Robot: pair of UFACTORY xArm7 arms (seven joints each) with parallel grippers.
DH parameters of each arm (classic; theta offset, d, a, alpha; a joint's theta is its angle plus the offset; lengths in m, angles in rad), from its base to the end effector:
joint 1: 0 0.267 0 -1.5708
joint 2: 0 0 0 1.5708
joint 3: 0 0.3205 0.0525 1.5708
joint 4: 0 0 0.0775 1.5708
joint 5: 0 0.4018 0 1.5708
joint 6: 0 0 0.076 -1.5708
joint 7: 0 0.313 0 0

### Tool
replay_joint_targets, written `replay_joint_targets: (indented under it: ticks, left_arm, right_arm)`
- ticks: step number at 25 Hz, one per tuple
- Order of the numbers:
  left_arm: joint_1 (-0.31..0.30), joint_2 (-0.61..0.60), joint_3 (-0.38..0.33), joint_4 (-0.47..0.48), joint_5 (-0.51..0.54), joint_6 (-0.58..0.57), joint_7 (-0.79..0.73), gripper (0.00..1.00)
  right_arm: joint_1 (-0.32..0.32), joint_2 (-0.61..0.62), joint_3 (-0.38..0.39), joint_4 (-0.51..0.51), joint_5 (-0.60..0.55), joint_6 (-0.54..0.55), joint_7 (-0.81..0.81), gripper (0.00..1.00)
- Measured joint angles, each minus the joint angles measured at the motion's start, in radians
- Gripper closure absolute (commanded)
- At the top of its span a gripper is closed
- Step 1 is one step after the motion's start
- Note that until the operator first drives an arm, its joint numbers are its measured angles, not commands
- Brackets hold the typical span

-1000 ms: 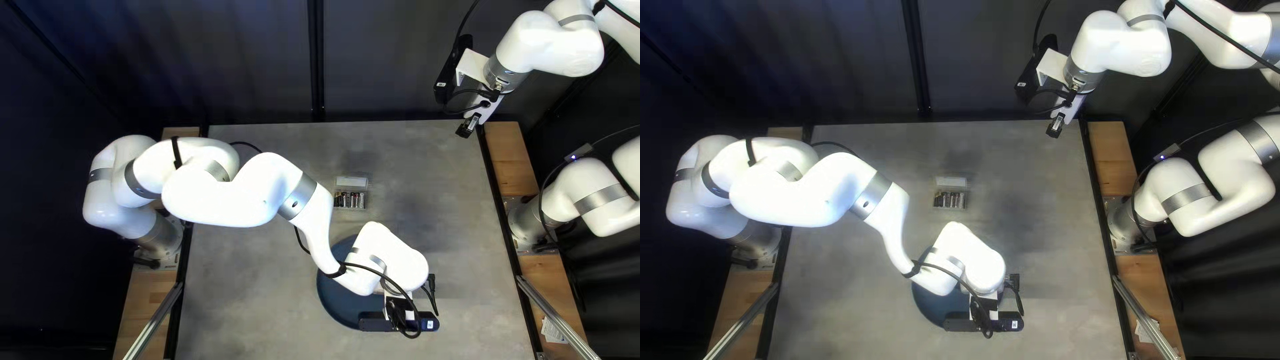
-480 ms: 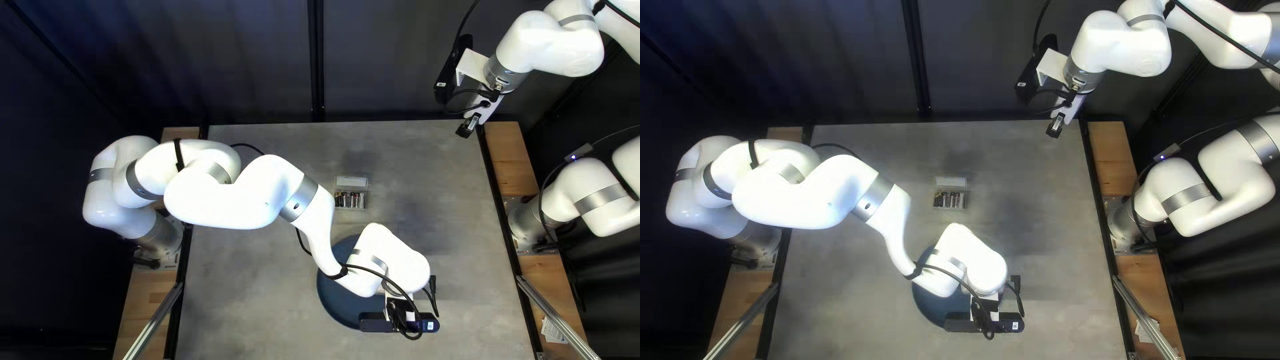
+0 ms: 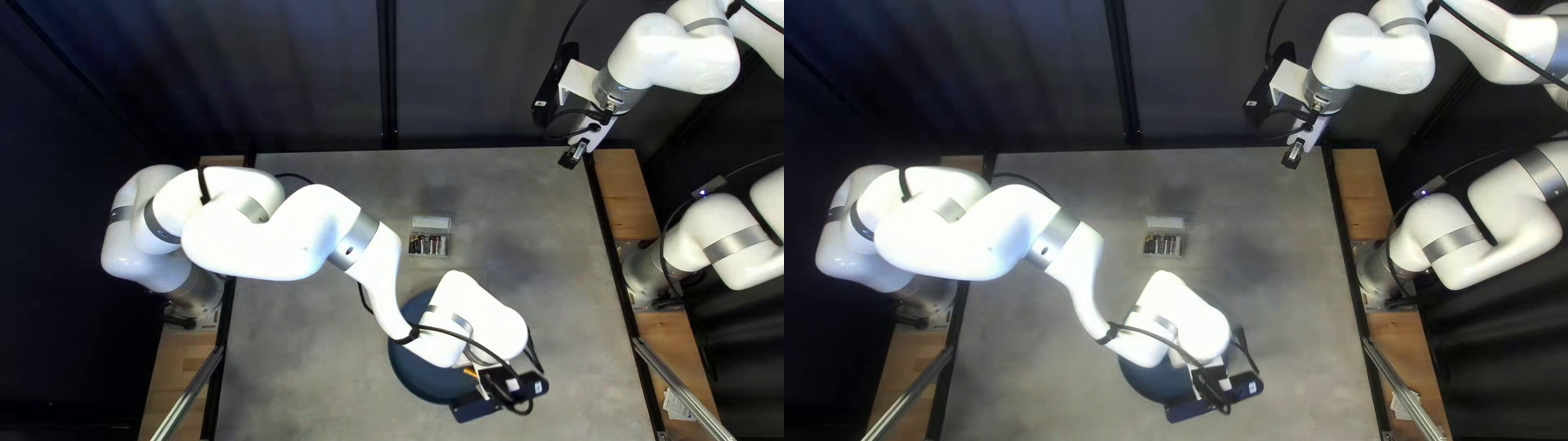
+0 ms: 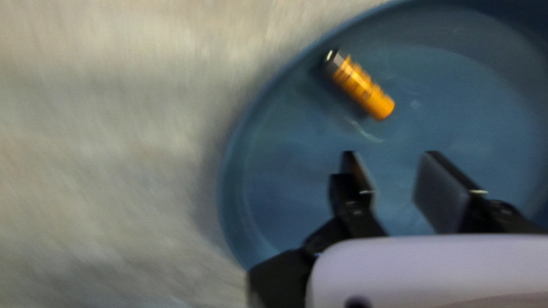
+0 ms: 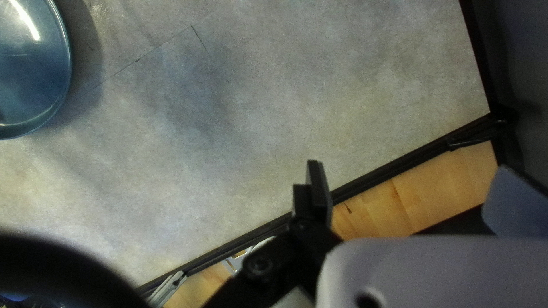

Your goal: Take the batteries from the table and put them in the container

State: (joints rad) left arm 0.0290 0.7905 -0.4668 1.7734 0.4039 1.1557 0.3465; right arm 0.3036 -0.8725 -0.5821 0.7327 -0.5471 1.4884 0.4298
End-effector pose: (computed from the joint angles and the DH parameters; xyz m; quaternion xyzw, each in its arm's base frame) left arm 0.6618 -0.1925 0.0113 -0.9085 0.4154 0.0417 0.0170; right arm 0.2861 -0.1952 0.2483 0.9678 -0.2450 0.0258 0.0520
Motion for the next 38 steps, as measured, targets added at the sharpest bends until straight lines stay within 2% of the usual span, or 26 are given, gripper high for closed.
replay_joint_targets:
  ticks: [4, 7, 11, 13, 17, 27, 30, 38]
  left_arm:
    - [-0.06, -0.018, 0.05, -0.015, -0.027, -0.007, -0.36, 0.0]
    - [-0.123, -0.024, 0.088, -0.027, -0.015, -0.022, -0.567, 0.0]
    - [-0.187, -0.012, 0.127, -0.029, 0.024, -0.056, -0.705, 0.0]
    - [-0.187, -0.016, 0.134, -0.052, 0.036, -0.079, -0.719, 0.0]
    - [-0.146, -0.053, 0.134, -0.123, 0.043, -0.143, -0.688, 0.0]
    - [-0.079, -0.08, 0.104, -0.215, 0.016, -0.306, -0.657, 0.0]
    - [-0.076, -0.071, 0.105, -0.209, 0.01, -0.312, -0.666, 0.0]
    - [-0.095, 0.008, 0.115, -0.105, 0.012, -0.255, -0.641, 0.0]
  right_arm:
    - [0.0, 0.0, 0.0, 0.0, 0.0, 0.0, 0.0, 0.0]
    - [0.0, 0.0, 0.0, 0.0, 0.0, 0.0, 0.0, 0.0]
    - [0.0, 0.0, 0.0, 0.0, 0.0, 0.0, 0.0, 0.0]
    - [0.0, 0.0, 0.0, 0.0, 0.0, 0.0, 0.0, 0.0]
    - [0.0, 0.0, 0.0, 0.0, 0.0, 0.0, 0.0, 0.0]
    - [0.0, 0.0, 0.0, 0.0, 0.0, 0.0, 0.0, 0.0]
    - [0.0, 0.0, 0.0, 0.0, 0.0, 0.0, 0.0, 0.0]
    - [0.0, 0.0, 0.0, 0.0, 0.0, 0.0, 0.0, 0.0]
